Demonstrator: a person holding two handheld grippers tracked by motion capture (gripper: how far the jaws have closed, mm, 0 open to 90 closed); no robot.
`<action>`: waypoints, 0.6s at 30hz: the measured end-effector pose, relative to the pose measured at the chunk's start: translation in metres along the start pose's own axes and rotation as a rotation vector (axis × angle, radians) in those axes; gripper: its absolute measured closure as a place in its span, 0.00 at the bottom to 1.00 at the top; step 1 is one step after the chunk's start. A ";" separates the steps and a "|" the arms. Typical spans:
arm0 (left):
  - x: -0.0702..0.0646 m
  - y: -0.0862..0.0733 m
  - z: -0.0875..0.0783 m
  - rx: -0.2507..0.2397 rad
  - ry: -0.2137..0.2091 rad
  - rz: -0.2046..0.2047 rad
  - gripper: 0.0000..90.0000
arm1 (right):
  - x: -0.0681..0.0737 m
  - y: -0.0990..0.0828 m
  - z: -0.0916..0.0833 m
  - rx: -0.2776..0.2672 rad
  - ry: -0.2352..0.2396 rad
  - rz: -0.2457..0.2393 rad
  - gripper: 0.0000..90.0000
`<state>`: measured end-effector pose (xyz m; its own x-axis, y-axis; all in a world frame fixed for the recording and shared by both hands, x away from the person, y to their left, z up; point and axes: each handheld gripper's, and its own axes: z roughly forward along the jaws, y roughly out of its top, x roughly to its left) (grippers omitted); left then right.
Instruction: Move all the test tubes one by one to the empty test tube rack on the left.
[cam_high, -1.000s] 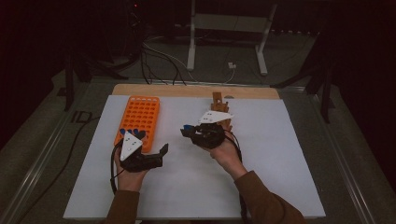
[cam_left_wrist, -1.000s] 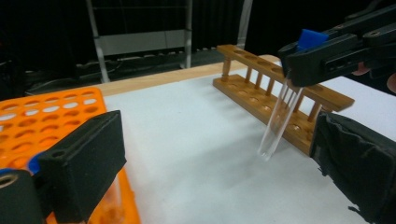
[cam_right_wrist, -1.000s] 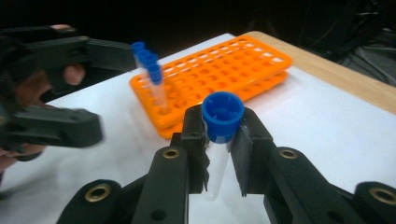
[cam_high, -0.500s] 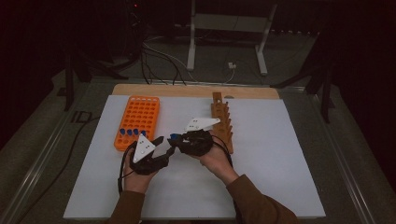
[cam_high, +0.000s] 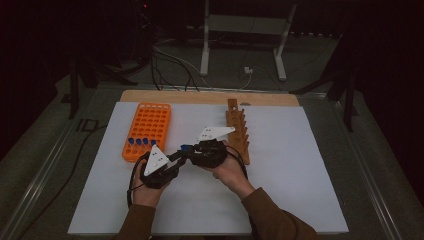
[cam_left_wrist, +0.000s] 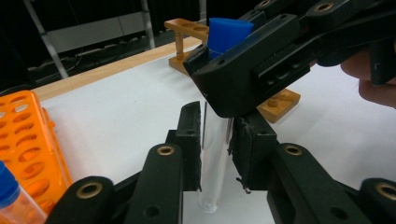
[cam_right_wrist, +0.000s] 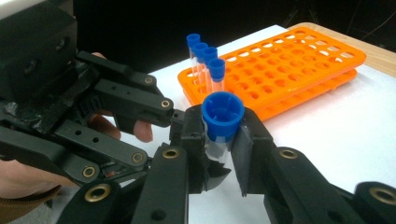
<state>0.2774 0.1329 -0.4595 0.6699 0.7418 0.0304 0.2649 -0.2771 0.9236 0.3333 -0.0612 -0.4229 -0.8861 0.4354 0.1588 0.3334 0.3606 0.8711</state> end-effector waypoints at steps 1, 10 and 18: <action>0.000 0.000 0.000 0.002 -0.002 0.003 0.83 | 0.000 0.000 0.000 0.001 0.000 -0.001 0.85; 0.009 -0.002 -0.005 0.000 0.017 -0.025 0.85 | -0.007 0.001 -0.008 -0.041 0.011 0.037 0.50; 0.026 -0.006 -0.019 -0.035 0.055 -0.085 0.85 | -0.016 -0.006 -0.018 -0.019 -0.114 0.022 0.22</action>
<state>0.2804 0.1653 -0.4569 0.6067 0.7944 -0.0289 0.2945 -0.1909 0.9364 0.3400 -0.0856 -0.4218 -0.8360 0.5343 0.1252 0.3453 0.3347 0.8768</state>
